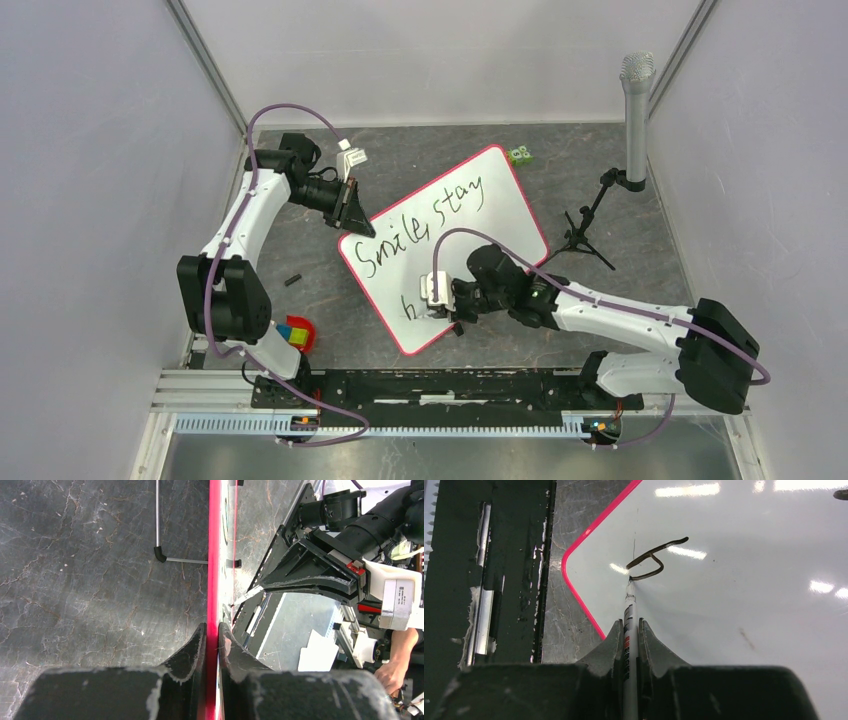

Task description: Write a sentence on the whiteboard

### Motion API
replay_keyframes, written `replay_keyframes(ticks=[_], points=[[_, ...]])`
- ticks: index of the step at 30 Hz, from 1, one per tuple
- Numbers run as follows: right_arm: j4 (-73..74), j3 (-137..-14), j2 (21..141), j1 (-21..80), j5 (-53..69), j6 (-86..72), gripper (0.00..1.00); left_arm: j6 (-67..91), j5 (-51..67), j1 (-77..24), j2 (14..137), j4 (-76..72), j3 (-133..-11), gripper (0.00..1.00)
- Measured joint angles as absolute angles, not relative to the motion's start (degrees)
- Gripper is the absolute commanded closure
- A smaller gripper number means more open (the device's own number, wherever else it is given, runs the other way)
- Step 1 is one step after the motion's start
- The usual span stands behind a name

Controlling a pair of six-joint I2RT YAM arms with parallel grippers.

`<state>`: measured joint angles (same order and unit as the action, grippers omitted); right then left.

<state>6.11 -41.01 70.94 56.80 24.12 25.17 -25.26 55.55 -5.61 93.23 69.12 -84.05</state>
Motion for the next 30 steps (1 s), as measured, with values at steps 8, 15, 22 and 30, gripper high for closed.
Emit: replay_keyframes(ticks=[8, 15, 22, 30], points=[[6.9, -42.2, 71.3, 57.4, 24.1, 24.7, 1.0, -25.2, 55.6, -5.6, 93.2, 69.1, -84.1, 0.98], [8.8, -44.4, 70.3, 56.5, 23.8, 25.0, 1.0, -25.2, 55.6, -5.6, 93.2, 69.2, -84.1, 0.98], [8.9, -44.6, 70.3, 56.1, 21.8, 25.6, 1.0, -25.2, 55.6, -5.6, 93.2, 69.2, -84.1, 0.98], [8.8, -44.2, 70.3, 56.1, 19.7, 26.0, 1.0, -25.3, 55.5, -5.6, 93.2, 69.1, -84.1, 0.98]])
